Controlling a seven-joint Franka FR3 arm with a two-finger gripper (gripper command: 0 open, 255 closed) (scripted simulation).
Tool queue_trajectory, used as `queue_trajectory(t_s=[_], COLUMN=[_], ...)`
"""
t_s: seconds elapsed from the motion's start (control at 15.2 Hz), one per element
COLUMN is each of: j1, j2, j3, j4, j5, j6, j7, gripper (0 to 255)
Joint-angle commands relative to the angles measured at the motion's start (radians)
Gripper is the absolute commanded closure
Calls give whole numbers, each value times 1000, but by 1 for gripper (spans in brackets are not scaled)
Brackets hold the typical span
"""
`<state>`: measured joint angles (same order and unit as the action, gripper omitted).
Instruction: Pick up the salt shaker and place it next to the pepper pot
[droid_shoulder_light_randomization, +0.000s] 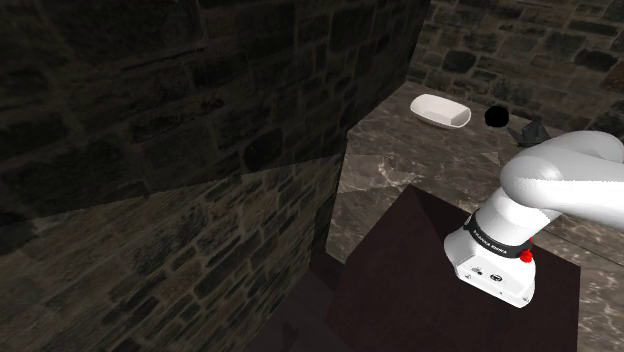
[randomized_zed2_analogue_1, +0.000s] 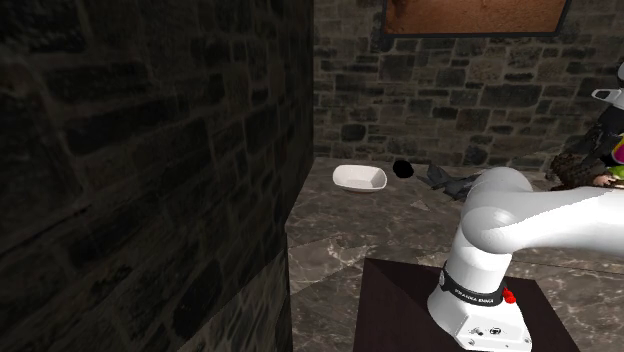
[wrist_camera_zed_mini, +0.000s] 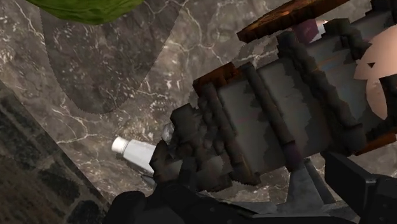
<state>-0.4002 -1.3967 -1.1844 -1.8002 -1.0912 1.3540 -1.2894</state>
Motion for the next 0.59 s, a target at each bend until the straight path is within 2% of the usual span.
queue_trajectory(t_s=[0.0,0.53], j1=[14,21], j2=[38,52], j3=[18,28], j4=[50,75], j5=[31,41], j6=[-55,-70], j7=[-12,-18], gripper=[0,0])
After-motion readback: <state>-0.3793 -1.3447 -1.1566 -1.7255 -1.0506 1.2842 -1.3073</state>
